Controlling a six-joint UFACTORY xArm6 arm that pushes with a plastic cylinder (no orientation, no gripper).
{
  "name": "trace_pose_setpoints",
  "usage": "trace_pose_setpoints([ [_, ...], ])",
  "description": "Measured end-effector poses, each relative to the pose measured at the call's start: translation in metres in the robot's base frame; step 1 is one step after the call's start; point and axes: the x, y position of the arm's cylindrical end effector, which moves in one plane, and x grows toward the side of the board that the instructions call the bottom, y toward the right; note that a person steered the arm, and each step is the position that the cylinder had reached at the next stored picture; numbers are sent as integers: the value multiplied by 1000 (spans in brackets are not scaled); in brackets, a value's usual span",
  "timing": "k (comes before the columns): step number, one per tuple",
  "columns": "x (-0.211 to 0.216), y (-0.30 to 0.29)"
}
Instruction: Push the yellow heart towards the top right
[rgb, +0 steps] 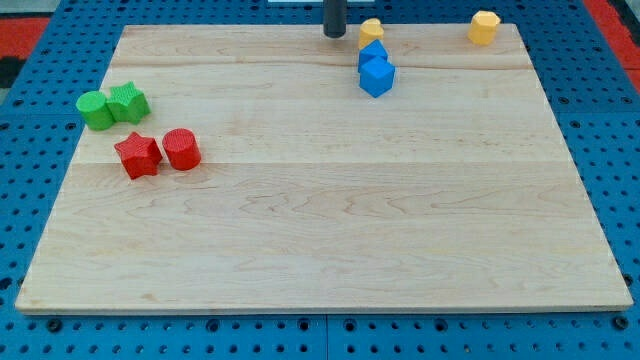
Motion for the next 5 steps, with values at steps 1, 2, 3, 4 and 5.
trace_pose_setpoints([
  [1, 13, 0],
  [2, 16, 0],
  [3, 16, 14],
  [4, 16, 25],
  [5, 18, 33],
])
